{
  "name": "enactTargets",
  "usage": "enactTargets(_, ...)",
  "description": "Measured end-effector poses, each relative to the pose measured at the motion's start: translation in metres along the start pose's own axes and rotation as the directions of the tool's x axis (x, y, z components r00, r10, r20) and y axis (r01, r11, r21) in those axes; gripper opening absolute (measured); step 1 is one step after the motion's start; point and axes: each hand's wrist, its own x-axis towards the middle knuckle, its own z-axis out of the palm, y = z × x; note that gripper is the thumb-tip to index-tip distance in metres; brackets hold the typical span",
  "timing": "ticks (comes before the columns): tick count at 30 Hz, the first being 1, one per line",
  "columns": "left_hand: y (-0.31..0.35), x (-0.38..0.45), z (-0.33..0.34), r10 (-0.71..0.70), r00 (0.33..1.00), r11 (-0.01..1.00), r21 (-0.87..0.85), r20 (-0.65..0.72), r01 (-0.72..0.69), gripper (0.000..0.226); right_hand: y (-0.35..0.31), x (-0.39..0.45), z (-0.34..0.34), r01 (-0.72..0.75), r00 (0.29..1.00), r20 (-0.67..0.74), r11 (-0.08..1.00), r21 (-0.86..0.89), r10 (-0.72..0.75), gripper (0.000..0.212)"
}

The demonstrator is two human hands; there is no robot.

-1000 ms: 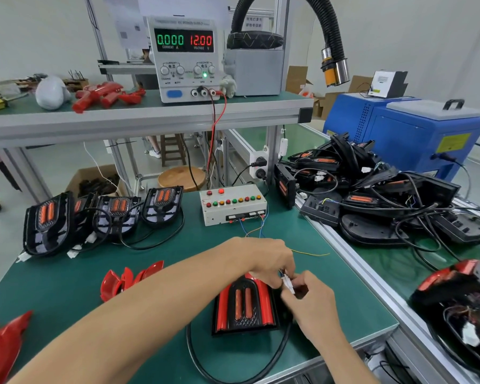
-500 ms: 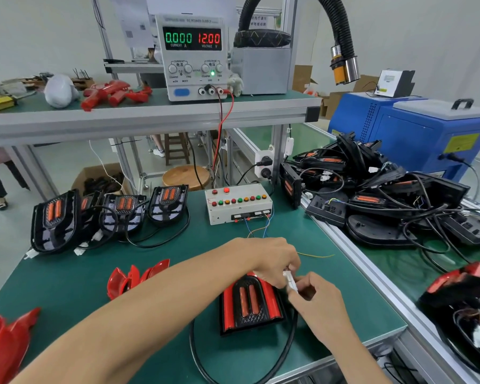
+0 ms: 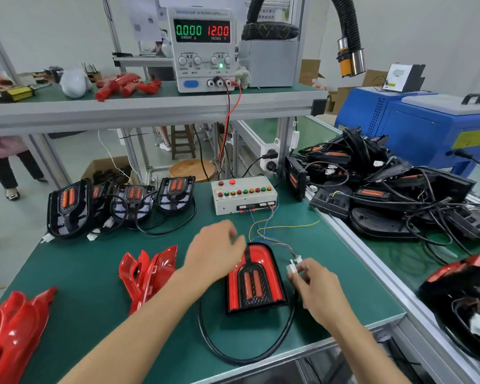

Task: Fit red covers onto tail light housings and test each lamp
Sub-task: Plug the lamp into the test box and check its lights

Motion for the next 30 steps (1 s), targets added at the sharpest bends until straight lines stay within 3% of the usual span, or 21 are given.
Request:
enactTargets(2,-0.020,-0.022,-0.005,-0.144,0.987,0.989,0.057,0.074,0.140,0.034,-0.006,0.007,-0.001,0.019,0.998,0.060,1.000,-0.022,-0.018,0.003)
enactTargets(4,-0.033,-0.040,-0.003,-0.223,0.959,0.975,0.050,0.176,0.218,0.039,-0.012,0.016,-0.002,0.064,0.991,0.127,0.992,-0.105,-0.051,0.013)
enactTargets(7,-0.036,-0.055,0.009,-0.271,0.903,0.939,-0.116,0.334,0.325,0.045,-0.024,0.028,-0.006,0.117,0.979,0.192,0.964,-0.238,-0.071,0.025)
enactTargets(13,-0.029,-0.052,0.036,-0.318,0.896,0.854,-0.316,0.311,0.413,0.035,-0.046,0.045,-0.014,0.193,0.964,0.254,0.855,-0.481,-0.075,0.047)
enactTargets(17,-0.024,-0.054,0.043,-0.319,0.900,0.859,-0.312,0.296,0.407,0.028,-0.046,0.049,-0.015,0.213,0.964,0.251,0.814,-0.541,-0.085,0.048)
enactTargets(22,-0.028,-0.058,0.035,-0.304,0.930,0.865,-0.349,0.208,0.361,0.034,-0.040,0.046,-0.013,0.222,0.970,0.204,0.835,-0.504,-0.134,0.049)
enactTargets(26,-0.039,-0.074,0.031,-0.197,0.974,0.900,-0.373,0.113,0.225,0.032,-0.037,0.046,-0.013,0.275,0.960,0.168,0.867,-0.415,-0.224,0.047)
enactTargets(28,-0.043,-0.084,0.033,-0.155,0.985,0.877,-0.449,0.073,0.172,0.019,-0.037,0.048,-0.013,0.311,0.949,0.142,0.914,-0.259,-0.282,0.045)
enactTargets(30,-0.046,-0.094,0.036,-0.115,0.993,0.876,-0.468,0.036,0.119,0.010,-0.040,0.048,-0.015,0.232,0.966,0.117,0.973,-0.003,-0.230,0.042)
